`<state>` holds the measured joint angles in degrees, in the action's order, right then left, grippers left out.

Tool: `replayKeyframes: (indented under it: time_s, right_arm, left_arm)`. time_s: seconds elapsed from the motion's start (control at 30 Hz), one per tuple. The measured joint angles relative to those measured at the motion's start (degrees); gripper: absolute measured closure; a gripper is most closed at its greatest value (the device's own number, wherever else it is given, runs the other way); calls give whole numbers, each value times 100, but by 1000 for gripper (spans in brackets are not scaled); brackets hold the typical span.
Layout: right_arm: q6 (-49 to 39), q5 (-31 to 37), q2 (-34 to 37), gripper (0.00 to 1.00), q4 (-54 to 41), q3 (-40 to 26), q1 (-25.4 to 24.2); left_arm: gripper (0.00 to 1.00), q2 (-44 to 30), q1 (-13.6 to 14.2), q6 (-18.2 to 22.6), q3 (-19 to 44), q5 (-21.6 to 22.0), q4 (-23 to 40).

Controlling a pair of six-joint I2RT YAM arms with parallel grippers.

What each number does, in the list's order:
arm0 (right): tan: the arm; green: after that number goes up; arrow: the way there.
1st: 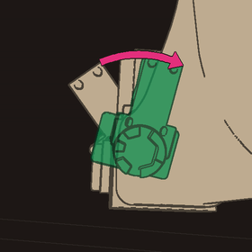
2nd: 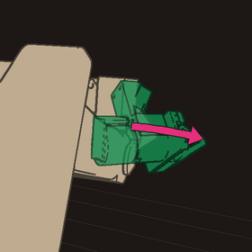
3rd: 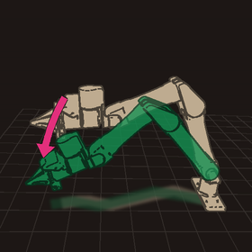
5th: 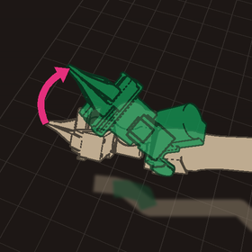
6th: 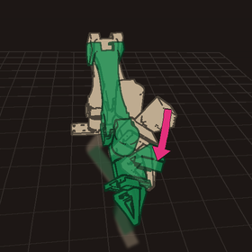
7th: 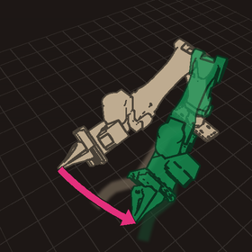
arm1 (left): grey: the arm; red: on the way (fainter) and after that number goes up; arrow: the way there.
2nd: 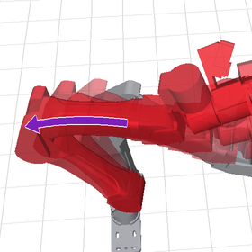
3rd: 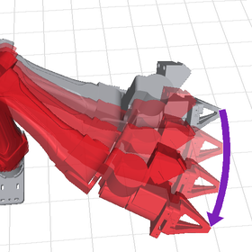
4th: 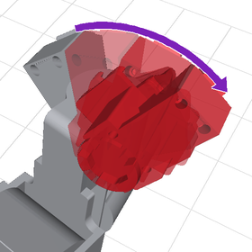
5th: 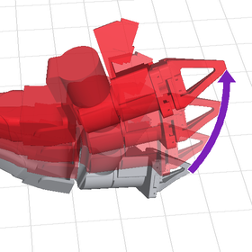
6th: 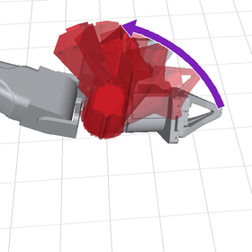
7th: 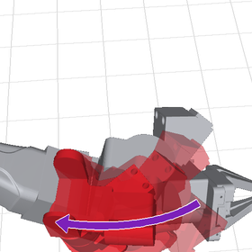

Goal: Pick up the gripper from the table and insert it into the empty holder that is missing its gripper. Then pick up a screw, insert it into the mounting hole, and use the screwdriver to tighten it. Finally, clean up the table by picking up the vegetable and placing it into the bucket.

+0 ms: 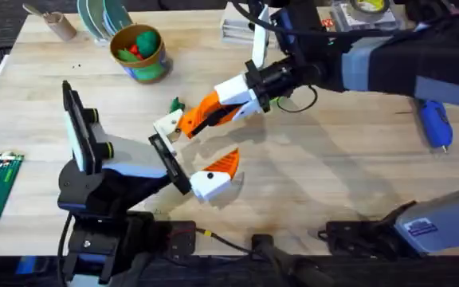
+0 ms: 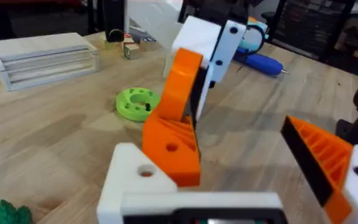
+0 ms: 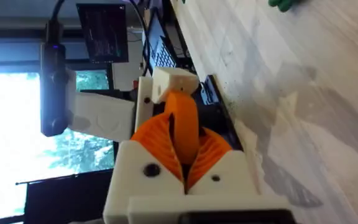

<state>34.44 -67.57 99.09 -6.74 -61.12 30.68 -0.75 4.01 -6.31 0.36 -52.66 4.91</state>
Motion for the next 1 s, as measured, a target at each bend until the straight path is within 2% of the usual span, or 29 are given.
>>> replayKeyframes:
  time_s: [0.23, 0.43, 0.6, 0.73, 1.0]
  right_arm:
    - [161, -145, 126, 994, 292, 0, -4]
    - [205, 56, 126, 994, 520, 0, 106]
    - [327, 420, 206, 994, 1250, 0, 365]
    - [499, 565, 397, 994, 1828, 0, 582]
    - [892, 399, 811, 994, 2940, 0, 656]
  left_arm:
    - [7, 0, 0, 4, 0, 17, -2]
    - [7, 2, -15, 3, 0, 149, -15]
    - [7, 2, -78, 4, 2, 457, -39]
    - [8, 2, -95, -4, 11, 509, -31]
    - [8, 2, -96, -28, 11, 746, -39]
